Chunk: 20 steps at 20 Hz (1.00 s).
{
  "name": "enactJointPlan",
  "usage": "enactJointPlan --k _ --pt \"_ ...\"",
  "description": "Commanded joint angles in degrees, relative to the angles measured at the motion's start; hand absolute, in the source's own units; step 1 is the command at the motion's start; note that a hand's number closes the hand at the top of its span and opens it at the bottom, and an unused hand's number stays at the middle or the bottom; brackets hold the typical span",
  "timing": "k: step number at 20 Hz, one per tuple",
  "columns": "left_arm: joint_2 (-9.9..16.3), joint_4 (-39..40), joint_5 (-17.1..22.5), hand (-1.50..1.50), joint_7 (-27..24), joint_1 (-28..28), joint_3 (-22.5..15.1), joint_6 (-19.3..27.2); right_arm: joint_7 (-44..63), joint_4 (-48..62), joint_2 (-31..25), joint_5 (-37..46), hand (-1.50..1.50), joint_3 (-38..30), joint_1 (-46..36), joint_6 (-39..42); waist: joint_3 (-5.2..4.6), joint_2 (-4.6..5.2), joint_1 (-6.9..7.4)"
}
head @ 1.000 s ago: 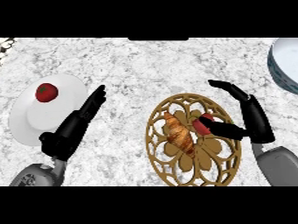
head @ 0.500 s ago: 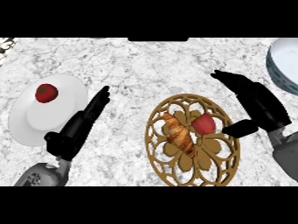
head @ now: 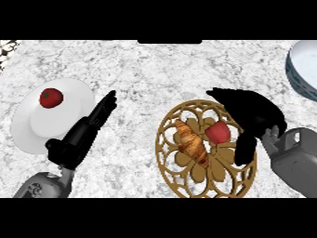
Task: Pick the bell pepper from the placemat and place it in the bowl
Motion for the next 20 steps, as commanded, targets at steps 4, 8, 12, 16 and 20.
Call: enactJointPlan --k 4,8,12,16,20 --pt "-1.12 -2.00 -1.56 0.00 -0.27 1.61 0.61 -0.84 18.16 -2.21 9.13 -4.37 -1.50 -0.50 -2.23 9.41 0.20 0.22 -0.08" --pt "-1.55 -0.24 -0.73 0.00 1.93 -1.75 3.40 -2.76 17.68 -1.89 9.79 -2.27 -1.50 -1.45 -1.56 10.37 0.23 0.27 -0.35" --pt "-3.15 1.77 -2.42 0.00 2.01 -2.10 3.77 -2.53 16.65 -1.57 12.30 3.54 -1.50 0.78 0.06 8.17 0.23 0.34 -0.36" --pt "-4.99 3.02 -3.69 0.00 -0.32 -0.89 3.49 -2.80 13.26 -8.90 8.37 9.55 -1.50 2.52 7.86 6.01 0.24 0.28 -0.82" --pt "-5.69 7.10 -5.22 0.00 -1.97 -3.00 5.85 -4.35 10.55 -8.74 10.56 14.75 -1.50 0.32 7.55 6.16 0.24 0.38 -0.68"
